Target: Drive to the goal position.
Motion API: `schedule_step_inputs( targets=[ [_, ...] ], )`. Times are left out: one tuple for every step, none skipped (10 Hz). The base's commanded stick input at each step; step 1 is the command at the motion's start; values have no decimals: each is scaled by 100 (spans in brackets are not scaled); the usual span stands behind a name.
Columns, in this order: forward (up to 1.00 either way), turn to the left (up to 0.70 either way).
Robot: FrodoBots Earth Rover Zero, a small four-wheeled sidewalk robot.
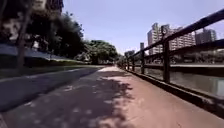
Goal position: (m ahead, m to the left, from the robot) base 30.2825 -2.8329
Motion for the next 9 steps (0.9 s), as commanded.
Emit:
schedule_step_inputs(
  targets=[
    [100, 1],
    [100, 1],
    [100, 1],
    [100, 1],
    [100, 1],
    [100, 1],
    [100, 1],
    [100, 1],
    [100, 1]
  ],
)
